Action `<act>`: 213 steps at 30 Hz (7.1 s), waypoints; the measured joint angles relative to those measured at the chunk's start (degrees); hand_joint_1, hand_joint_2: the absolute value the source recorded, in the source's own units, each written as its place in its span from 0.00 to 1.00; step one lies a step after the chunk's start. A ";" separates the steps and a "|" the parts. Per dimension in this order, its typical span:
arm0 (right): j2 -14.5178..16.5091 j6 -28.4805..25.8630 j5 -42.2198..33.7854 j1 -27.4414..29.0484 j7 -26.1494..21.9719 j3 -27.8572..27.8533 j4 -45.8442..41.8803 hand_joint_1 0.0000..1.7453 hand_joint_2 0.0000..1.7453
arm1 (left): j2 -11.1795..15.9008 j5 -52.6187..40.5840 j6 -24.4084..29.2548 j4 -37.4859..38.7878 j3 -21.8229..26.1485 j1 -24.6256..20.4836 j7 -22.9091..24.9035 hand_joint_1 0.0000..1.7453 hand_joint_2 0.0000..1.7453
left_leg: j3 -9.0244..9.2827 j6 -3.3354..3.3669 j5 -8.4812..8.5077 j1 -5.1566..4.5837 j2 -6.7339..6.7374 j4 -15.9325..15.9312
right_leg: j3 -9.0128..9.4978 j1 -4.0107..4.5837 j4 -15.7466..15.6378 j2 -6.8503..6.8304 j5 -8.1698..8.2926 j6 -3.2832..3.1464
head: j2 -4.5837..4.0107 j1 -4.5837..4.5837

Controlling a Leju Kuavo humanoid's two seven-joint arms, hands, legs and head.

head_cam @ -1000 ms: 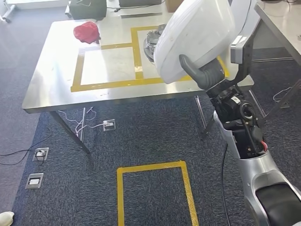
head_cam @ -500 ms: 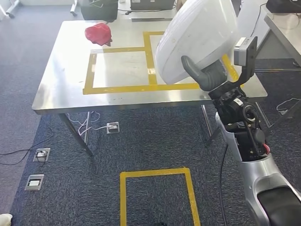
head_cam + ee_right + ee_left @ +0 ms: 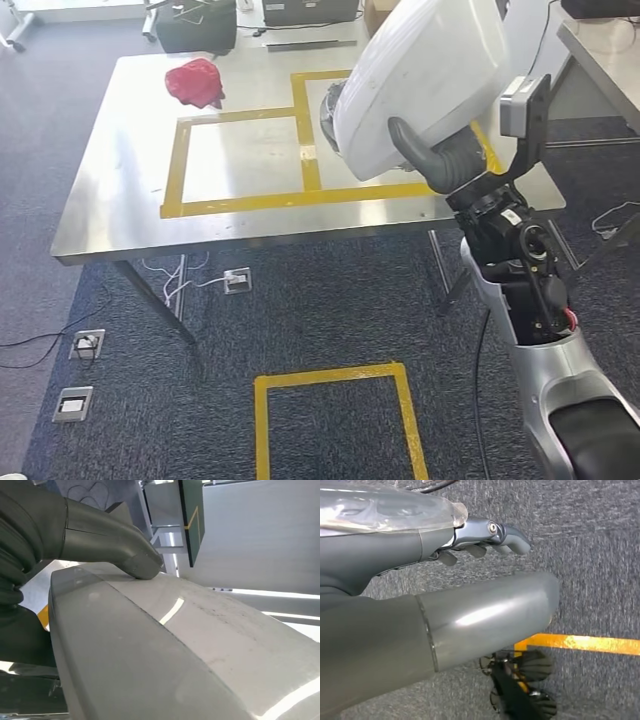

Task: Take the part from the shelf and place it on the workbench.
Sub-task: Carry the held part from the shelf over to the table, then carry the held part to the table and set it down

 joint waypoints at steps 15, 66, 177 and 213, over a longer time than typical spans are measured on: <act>-0.02 -0.51 0.00 0.82 0.45 -0.12 -1.06 1.00 1.00 | -0.04 -0.07 -0.01 0.00 0.00 -0.11 0.16 0.00 0.00 | 9.45 3.40 6.18 -0.26 -0.10 -17.28 | -7.93 -0.04 18.60 0.01 -9.09 2.99 | 0.00 1.14; -0.14 -0.52 -0.09 1.46 0.62 -0.13 -2.74 1.00 1.00 | -0.10 -0.02 0.02 0.04 0.00 0.21 0.42 0.00 0.00 | 3.37 -0.14 5.32 0.02 0.07 -8.70 | 0.44 0.33 0.26 0.04 -0.71 -0.04 | 0.00 -0.27; 27.75 -22.10 88.21 -20.85 -3.99 41.34 70.23 1.00 1.00 | -3.14 -6.08 2.22 0.04 -6.10 -4.81 -1.36 0.00 0.00 | 13.55 1.11 3.74 -0.65 -0.20 -19.35 | -3.64 0.53 0.94 0.12 2.24 1.05 | 0.00 -0.29; 26.35 -19.63 91.90 -22.91 0.30 40.97 74.00 0.00 1.00 | -3.22 -5.80 0.42 0.04 -6.21 -4.97 -3.55 0.00 0.00 | 13.56 1.12 3.74 -0.64 -0.15 -19.35 | -3.62 0.53 0.93 0.20 2.29 1.08 | 0.00 -0.31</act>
